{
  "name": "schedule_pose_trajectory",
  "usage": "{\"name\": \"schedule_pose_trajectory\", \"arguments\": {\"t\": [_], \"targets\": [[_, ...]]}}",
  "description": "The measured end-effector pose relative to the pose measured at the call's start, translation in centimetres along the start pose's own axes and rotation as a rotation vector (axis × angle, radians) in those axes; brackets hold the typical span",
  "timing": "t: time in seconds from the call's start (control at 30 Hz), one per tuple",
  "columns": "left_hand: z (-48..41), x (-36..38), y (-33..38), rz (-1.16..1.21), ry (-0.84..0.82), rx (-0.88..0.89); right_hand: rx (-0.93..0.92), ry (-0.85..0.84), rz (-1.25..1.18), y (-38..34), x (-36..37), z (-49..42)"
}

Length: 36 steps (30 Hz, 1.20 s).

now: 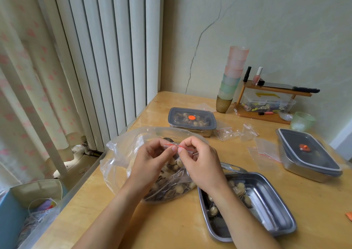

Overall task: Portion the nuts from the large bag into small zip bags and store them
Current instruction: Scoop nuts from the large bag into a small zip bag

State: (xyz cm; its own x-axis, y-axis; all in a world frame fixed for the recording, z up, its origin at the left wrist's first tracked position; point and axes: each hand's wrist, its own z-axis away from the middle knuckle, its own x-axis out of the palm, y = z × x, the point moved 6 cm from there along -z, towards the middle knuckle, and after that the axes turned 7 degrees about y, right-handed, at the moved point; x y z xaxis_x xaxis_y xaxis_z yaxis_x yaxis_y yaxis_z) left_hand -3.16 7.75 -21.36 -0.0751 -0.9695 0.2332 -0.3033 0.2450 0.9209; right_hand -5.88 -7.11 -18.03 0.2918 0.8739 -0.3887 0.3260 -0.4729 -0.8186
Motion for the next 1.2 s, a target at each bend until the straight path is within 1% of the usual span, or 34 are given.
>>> {"name": "schedule_pose_trajectory", "arguments": {"t": [0.2, 0.33, 0.4, 0.53, 0.6, 0.7, 0.9, 1.1, 1.2], "targets": [[0.4, 0.4, 0.0, -0.104, -0.034, 0.037, -0.111, 0.06, 0.094, -0.7, -0.4, 0.0], [0.5, 0.2, 0.3, -0.131, 0.009, 0.071, -0.171, 0.093, 0.137, -1.1, -0.5, -0.1], [0.3, 0.0, 0.4, -0.107, 0.036, 0.072, -0.134, 0.085, 0.09, -0.8, -0.4, -0.1], [0.2, -0.3, 0.1, -0.052, 0.076, 0.035, 0.0, 0.071, -0.008, 0.2, -0.2, -0.2], [0.2, -0.3, 0.0, -0.037, 0.082, -0.004, 0.014, 0.075, -0.032, 0.2, -0.3, -0.3], [0.2, -0.2, -0.3, -0.026, 0.042, -0.045, 0.026, 0.063, -0.057, 0.3, -0.3, -0.4], [0.1, 0.0, -0.2, -0.027, 0.02, -0.058, 0.065, 0.015, -0.169, 0.2, -0.2, -0.5], [0.1, 0.1, -0.3, 0.018, -0.014, -0.096, 0.127, -0.081, -0.324, 0.3, 0.4, -0.4], [0.0, 0.0, -0.3, 0.026, -0.018, -0.097, 0.148, -0.086, -0.347, 0.4, 0.4, -0.3]]}}
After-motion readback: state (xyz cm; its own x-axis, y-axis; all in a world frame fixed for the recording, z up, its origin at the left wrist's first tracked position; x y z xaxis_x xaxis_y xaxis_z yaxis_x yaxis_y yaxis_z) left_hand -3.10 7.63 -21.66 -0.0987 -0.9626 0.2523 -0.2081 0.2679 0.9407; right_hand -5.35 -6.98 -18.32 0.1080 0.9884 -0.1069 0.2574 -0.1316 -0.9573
